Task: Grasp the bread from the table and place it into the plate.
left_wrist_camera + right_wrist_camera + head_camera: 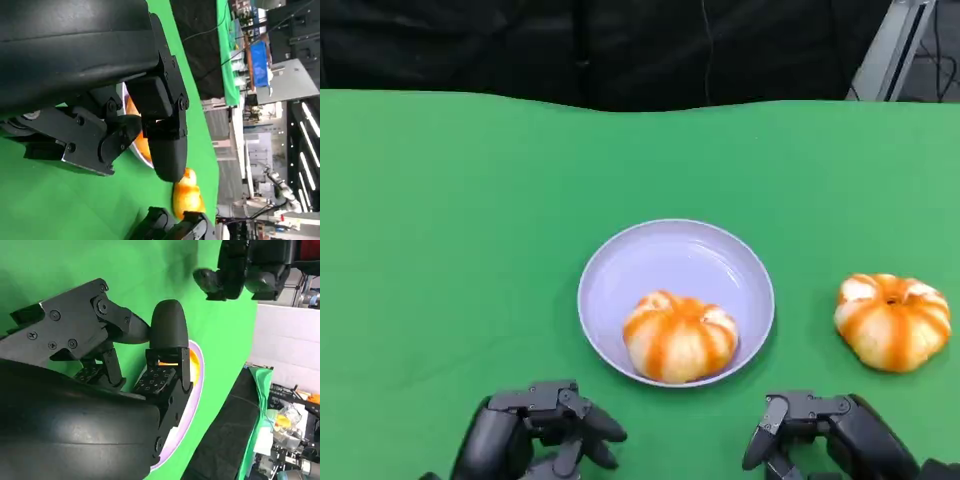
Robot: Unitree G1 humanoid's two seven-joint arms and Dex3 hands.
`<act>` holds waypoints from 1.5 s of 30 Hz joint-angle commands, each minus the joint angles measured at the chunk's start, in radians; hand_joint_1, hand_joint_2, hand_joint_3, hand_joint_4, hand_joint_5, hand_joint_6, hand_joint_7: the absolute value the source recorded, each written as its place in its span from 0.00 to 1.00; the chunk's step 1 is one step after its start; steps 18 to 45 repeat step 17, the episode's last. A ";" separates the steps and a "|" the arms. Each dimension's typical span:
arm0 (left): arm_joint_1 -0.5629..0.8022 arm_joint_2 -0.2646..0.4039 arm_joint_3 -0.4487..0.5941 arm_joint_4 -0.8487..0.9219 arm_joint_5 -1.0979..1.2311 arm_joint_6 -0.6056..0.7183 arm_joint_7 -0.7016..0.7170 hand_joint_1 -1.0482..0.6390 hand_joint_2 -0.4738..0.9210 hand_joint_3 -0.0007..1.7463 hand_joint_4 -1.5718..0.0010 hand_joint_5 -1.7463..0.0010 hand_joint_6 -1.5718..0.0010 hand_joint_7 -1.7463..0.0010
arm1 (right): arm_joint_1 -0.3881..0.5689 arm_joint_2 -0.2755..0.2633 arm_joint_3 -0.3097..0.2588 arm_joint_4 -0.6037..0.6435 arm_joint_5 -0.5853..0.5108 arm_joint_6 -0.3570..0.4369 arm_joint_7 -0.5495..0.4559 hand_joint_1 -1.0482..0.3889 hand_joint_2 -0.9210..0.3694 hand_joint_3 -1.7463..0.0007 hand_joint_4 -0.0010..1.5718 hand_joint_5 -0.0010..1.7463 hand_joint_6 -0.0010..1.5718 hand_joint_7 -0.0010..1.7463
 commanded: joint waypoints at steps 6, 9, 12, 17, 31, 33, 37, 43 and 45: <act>0.000 0.021 -0.015 0.004 0.013 -0.017 0.046 0.60 0.68 0.73 0.38 0.13 0.34 0.32 | 0.004 -0.016 -0.006 -0.009 0.011 -0.004 0.004 0.63 0.22 0.48 0.51 0.85 0.54 0.66; -0.001 0.024 -0.021 0.003 0.016 -0.018 0.053 0.60 0.67 0.74 0.38 0.13 0.35 0.31 | 0.003 -0.018 -0.007 -0.009 0.017 -0.005 0.010 0.63 0.22 0.47 0.51 0.85 0.54 0.66; -0.003 0.026 -0.027 0.003 0.000 -0.013 0.043 0.60 0.68 0.73 0.39 0.13 0.35 0.31 | 0.002 -0.020 -0.011 -0.011 0.018 -0.001 0.011 0.63 0.22 0.47 0.51 0.85 0.54 0.66; 0.000 0.030 -0.029 -0.005 0.002 -0.013 0.056 0.60 0.69 0.72 0.39 0.13 0.36 0.30 | 0.009 -0.022 -0.011 -0.020 0.015 0.008 0.012 0.63 0.22 0.48 0.52 0.85 0.54 0.65; 0.000 0.030 -0.029 -0.005 0.002 -0.013 0.056 0.60 0.69 0.72 0.39 0.13 0.36 0.30 | 0.009 -0.022 -0.011 -0.020 0.015 0.008 0.012 0.63 0.22 0.48 0.52 0.85 0.54 0.65; 0.000 0.030 -0.029 -0.005 0.002 -0.013 0.056 0.60 0.69 0.72 0.39 0.13 0.36 0.30 | 0.009 -0.022 -0.011 -0.020 0.015 0.008 0.012 0.63 0.22 0.48 0.52 0.85 0.54 0.65; 0.000 0.030 -0.029 -0.005 0.002 -0.013 0.056 0.60 0.69 0.72 0.39 0.13 0.36 0.30 | 0.009 -0.022 -0.011 -0.020 0.015 0.008 0.012 0.63 0.22 0.48 0.52 0.85 0.54 0.65; 0.000 0.030 -0.029 -0.005 0.002 -0.013 0.056 0.60 0.69 0.72 0.39 0.13 0.36 0.30 | 0.009 -0.022 -0.011 -0.020 0.015 0.008 0.012 0.63 0.22 0.48 0.52 0.85 0.54 0.65; 0.000 0.030 -0.029 -0.005 0.002 -0.013 0.056 0.60 0.69 0.72 0.39 0.13 0.36 0.30 | 0.009 -0.022 -0.011 -0.020 0.015 0.008 0.012 0.63 0.22 0.48 0.52 0.85 0.54 0.65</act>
